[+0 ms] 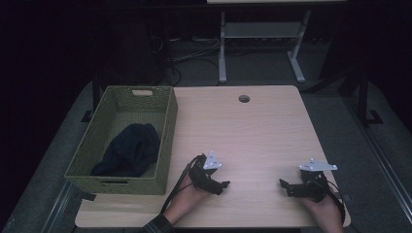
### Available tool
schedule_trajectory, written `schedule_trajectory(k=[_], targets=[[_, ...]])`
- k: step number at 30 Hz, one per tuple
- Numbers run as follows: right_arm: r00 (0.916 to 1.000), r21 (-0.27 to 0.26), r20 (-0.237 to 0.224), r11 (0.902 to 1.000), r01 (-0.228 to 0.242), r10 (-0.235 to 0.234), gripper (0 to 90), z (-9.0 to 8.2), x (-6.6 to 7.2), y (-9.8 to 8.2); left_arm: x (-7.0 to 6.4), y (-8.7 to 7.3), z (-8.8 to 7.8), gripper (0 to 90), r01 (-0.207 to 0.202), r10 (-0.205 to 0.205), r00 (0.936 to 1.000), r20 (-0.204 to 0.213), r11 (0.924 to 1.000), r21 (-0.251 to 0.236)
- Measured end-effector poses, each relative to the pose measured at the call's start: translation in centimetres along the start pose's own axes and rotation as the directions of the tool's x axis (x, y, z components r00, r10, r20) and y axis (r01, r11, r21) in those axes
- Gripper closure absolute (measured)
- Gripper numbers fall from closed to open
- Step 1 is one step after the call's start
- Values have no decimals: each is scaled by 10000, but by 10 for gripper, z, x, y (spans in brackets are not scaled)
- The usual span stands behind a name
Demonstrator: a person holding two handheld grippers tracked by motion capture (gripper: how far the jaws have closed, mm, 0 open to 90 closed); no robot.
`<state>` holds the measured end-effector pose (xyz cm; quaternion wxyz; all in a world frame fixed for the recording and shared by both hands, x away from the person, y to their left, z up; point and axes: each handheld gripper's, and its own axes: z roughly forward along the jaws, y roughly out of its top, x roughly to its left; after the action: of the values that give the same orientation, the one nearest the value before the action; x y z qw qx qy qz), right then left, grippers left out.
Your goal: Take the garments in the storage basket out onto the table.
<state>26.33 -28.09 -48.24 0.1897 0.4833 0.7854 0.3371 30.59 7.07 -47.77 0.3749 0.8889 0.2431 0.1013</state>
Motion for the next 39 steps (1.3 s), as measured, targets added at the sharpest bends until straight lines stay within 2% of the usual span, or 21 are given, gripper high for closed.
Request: schedule_trajectory(k=[23,39], targets=[[10000,-1,-8,10000,-1,1,76,0,0,0,0,-1,-2,134,-35,35,10000,35,10000,-17],[10000,-4,-7,10000,5,-5,76,0,0,0,7,2,-18,137,66,-68,9999,-101,9997,-230]])
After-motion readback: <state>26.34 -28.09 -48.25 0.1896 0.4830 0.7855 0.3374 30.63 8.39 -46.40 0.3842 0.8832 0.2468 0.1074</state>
